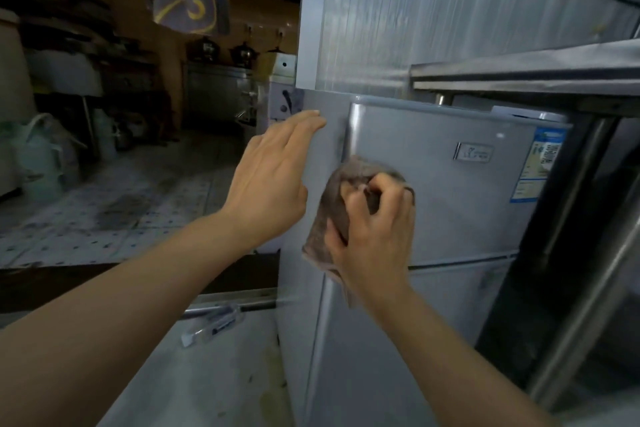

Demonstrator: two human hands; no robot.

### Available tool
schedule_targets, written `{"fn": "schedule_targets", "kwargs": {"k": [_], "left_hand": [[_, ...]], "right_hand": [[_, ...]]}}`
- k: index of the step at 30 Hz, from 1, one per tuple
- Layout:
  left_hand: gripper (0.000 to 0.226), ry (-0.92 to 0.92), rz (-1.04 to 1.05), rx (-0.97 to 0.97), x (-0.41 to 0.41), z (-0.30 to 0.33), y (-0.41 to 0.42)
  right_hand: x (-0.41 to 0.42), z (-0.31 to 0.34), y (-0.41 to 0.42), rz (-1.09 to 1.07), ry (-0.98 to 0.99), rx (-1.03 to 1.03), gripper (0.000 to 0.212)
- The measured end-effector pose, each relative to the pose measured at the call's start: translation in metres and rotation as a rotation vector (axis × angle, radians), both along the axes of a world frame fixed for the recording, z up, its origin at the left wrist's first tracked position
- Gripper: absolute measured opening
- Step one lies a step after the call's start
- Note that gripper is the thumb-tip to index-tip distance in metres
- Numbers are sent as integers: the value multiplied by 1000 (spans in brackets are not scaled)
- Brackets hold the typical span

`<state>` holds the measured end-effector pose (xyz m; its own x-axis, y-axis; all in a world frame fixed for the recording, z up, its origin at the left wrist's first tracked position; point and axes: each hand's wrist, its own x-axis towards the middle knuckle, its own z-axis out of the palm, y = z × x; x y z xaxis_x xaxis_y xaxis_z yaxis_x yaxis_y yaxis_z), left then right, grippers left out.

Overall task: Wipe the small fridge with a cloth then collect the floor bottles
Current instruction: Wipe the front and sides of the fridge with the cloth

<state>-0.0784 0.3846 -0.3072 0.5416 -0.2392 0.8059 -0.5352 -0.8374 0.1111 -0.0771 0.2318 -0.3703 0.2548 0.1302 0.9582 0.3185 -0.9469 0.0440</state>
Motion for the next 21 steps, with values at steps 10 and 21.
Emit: {"fn": "schedule_targets", "kwargs": {"k": [10, 21], "left_hand": [[71, 119, -227, 23, 9, 55, 4], [91, 246, -328, 47, 33, 50, 3]], "right_hand": [[0, 94, 20, 52, -49, 369, 42], [16, 20, 35, -90, -63, 330, 61]]}}
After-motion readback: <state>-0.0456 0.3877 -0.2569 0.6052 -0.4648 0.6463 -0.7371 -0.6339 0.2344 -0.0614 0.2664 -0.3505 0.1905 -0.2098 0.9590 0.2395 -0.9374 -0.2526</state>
